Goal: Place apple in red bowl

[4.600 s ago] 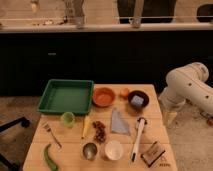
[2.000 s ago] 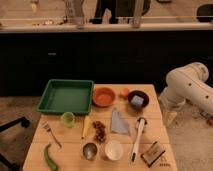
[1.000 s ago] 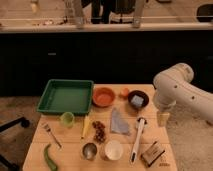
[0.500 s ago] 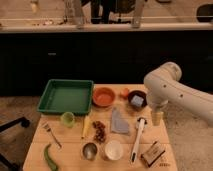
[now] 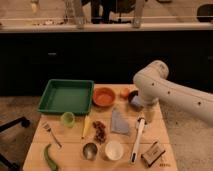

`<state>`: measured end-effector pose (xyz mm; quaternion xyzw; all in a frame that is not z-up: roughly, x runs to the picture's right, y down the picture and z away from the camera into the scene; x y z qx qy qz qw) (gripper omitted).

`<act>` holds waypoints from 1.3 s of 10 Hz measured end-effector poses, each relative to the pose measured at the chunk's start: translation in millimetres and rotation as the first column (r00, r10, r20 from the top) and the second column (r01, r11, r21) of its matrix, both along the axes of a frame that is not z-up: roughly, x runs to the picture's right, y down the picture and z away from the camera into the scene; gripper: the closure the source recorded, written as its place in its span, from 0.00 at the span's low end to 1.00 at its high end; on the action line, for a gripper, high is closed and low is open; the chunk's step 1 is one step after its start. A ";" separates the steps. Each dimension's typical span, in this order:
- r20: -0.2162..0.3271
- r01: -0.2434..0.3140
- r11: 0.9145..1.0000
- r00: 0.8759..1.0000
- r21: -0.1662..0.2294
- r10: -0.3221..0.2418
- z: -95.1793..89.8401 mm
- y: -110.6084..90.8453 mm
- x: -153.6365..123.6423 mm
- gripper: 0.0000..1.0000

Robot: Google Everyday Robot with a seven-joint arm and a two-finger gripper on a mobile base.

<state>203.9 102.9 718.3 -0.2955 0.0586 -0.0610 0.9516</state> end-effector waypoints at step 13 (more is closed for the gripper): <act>0.006 -0.057 0.997 0.998 -0.056 0.057 61.1 -25.1 -29.9 0.20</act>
